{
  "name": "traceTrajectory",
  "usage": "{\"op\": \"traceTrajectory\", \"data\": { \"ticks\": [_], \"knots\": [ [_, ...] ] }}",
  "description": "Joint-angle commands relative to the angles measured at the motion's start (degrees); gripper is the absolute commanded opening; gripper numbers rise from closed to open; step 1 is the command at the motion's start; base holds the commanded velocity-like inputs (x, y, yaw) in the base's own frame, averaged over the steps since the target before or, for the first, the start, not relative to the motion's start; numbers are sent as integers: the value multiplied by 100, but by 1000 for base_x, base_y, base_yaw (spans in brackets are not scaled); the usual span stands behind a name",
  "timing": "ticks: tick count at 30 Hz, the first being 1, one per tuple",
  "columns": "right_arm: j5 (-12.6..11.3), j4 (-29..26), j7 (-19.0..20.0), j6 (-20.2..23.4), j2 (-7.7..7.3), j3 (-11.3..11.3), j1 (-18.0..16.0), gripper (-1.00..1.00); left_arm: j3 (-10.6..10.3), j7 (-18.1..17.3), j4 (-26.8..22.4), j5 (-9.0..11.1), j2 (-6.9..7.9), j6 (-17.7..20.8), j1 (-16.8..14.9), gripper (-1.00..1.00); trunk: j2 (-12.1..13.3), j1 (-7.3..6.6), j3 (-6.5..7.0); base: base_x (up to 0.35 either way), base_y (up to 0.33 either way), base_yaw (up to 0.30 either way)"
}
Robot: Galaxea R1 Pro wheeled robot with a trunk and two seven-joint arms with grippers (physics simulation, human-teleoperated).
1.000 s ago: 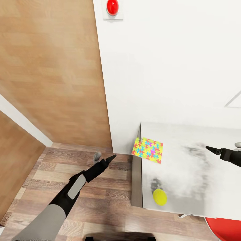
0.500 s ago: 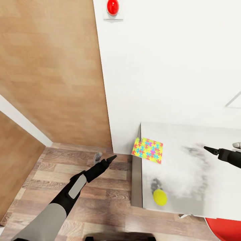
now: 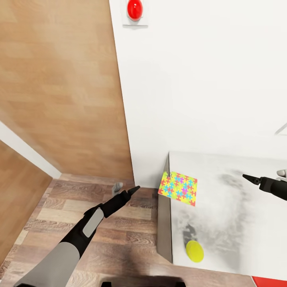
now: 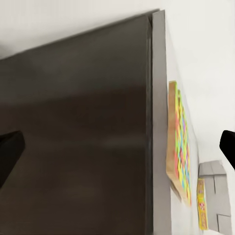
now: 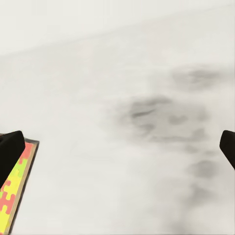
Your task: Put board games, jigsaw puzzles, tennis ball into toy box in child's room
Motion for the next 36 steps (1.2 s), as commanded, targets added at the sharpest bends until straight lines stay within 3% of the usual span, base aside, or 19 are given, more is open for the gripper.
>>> {"op": "traceTrajectory", "data": {
  "ticks": [1, 21, 36],
  "knots": [
    [58, -5, 60, 24, 0, -6, -7, 100, -5, -1, 2, 25, -2, 37, -4, 100, -9, 4, -8, 62, 3, 0],
    [58, -5, 61, 24, 1, -7, -7, 100, 14, 4, 48, -100, -2, -16, -3, 100, -9, 4, -8, 22, 1, -3],
    [58, -5, 64, 31, 1, -7, -7, 100, 30, -8, 262, -101, -6, -25, -20, 100, -9, 4, -8, 1, 0, -167]
  ]
}}
